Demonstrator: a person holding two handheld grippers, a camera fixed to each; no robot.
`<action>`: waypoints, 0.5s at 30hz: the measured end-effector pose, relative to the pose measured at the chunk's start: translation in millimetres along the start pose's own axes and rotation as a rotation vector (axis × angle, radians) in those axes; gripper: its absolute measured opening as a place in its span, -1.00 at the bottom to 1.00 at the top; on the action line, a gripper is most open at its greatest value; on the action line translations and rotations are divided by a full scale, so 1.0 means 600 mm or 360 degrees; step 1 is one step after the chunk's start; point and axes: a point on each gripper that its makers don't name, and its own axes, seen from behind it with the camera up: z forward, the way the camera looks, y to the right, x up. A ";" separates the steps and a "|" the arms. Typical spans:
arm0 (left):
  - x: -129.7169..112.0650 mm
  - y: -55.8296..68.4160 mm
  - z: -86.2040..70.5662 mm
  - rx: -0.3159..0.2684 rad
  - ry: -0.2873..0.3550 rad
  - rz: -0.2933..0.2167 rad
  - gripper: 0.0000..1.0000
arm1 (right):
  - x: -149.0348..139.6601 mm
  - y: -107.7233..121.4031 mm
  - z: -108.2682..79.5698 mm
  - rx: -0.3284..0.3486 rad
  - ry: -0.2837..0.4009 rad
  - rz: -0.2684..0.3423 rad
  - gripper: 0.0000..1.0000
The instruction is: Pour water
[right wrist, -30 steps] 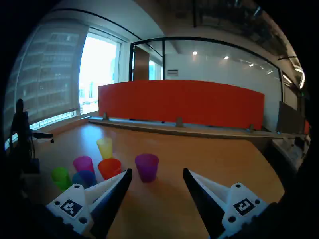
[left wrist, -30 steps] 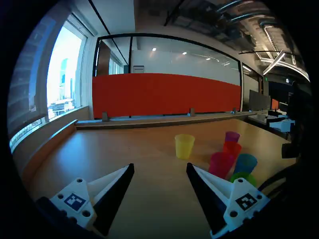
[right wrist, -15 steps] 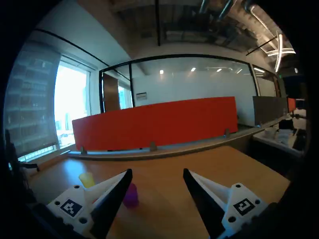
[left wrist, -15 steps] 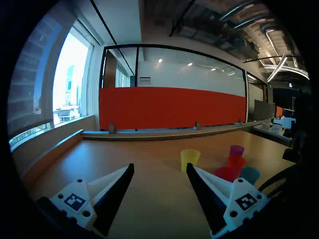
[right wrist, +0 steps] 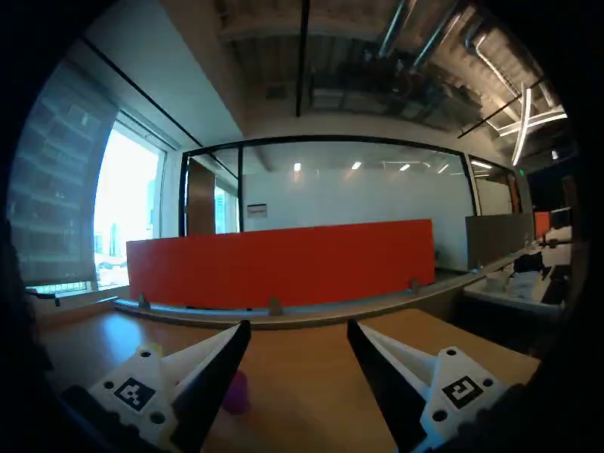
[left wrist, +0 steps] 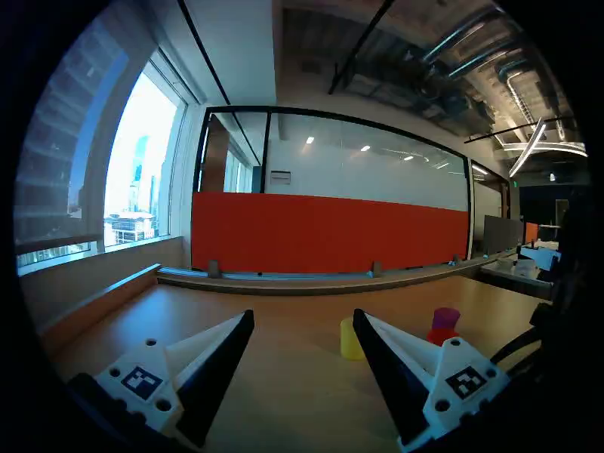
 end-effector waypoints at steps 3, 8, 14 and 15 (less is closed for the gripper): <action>-0.007 0.002 0.004 0.0014 0.0005 0.0003 0.95 | -0.004 0.000 -0.003 -0.0015 0.0008 -0.0029 0.98; -0.016 -0.002 0.006 0.0052 0.0016 0.0028 0.95 | -0.017 0.003 -0.008 -0.0026 -0.0002 -0.0046 0.98; -0.018 -0.011 0.002 0.0128 0.0053 0.0041 0.95 | -0.043 0.008 -0.012 -0.0023 -0.0060 -0.0029 0.98; -0.019 -0.013 0.001 0.0141 0.0058 0.0040 0.95 | -0.046 0.009 -0.012 -0.0024 -0.0068 -0.0033 0.98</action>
